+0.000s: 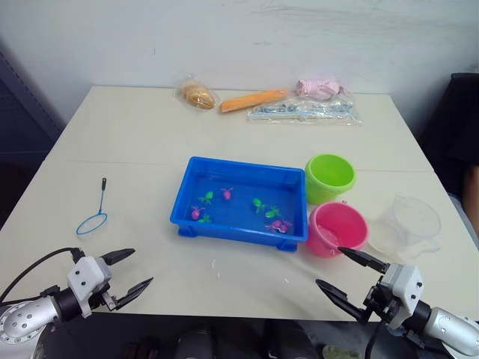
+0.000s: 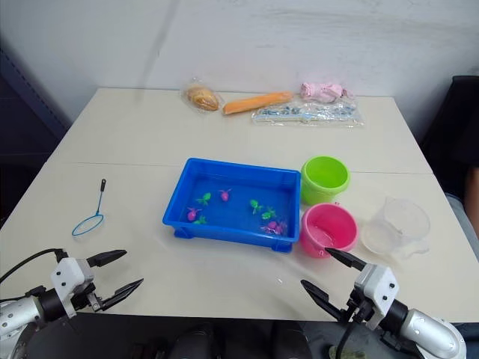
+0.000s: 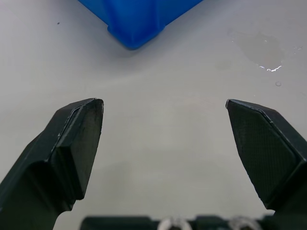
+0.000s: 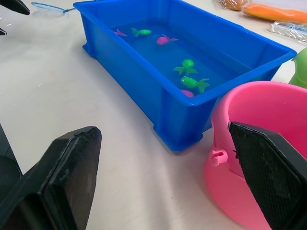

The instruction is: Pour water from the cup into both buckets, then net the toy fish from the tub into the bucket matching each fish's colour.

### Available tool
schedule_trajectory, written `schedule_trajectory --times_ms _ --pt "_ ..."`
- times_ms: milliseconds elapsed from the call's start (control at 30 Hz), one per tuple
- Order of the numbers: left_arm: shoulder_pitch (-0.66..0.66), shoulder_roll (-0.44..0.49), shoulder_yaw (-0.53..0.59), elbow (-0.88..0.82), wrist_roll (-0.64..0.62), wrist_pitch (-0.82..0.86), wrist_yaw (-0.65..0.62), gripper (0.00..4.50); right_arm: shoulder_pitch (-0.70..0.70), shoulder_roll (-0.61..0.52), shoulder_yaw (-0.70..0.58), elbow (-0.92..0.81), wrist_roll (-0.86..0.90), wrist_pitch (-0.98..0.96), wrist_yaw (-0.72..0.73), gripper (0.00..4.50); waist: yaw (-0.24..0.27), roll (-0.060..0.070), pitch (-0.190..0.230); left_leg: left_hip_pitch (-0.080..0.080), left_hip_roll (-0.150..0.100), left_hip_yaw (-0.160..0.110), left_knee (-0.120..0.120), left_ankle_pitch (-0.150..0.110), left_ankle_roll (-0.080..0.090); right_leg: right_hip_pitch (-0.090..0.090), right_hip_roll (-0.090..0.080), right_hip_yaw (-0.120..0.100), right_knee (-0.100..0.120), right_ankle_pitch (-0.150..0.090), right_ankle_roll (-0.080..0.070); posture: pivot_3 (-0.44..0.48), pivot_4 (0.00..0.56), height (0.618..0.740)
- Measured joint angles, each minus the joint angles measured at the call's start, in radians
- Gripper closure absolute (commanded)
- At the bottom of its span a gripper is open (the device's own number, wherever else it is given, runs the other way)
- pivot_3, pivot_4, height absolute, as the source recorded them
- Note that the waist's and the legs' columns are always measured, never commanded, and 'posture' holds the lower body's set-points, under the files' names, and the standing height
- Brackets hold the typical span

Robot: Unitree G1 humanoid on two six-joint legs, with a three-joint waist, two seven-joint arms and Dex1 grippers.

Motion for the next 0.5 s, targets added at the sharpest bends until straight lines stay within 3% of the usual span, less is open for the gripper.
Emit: schedule_trajectory --times_ms 167,300,433,500 --pt "0.012 0.006 0.004 -0.050 -0.082 0.059 -0.037 0.15 0.001 0.003 -0.005 -0.012 0.014 0.001 -0.008 0.00 0.000 0.000 0.000 -0.001 0.001 0.001 0.000 0.000 0.000 -0.001 0.000 0.001 0.001 0.000 0.000 0.000 0.150 0.740" --pt "0.013 0.028 0.001 -0.230 -0.227 0.195 -0.064 0.15 0.021 0.017 -0.032 -0.050 0.023 -0.001 -0.033 0.00 0.002 0.000 0.000 0.000 0.000 0.001 0.000 0.000 0.000 -0.001 -0.001 0.006 0.001 0.000 0.000 0.000 0.150 0.740" --pt "-0.023 0.117 -0.059 -0.383 -0.371 0.415 -0.089 0.15 0.169 0.095 -0.150 -0.099 0.021 -0.040 -0.088 0.00 0.008 0.004 0.000 -0.001 0.000 0.001 -0.001 0.000 -0.002 -0.001 0.001 0.011 0.001 -0.001 -0.002 0.000 0.150 0.740" --pt "-0.062 0.127 -0.108 -0.416 -0.384 0.462 -0.101 0.15 0.274 0.160 -0.221 -0.126 0.021 -0.081 -0.112 0.00 0.006 0.008 -0.002 0.000 0.000 0.002 -0.001 0.002 -0.006 -0.001 0.004 0.011 0.001 -0.001 -0.002 0.000 0.150 0.740"
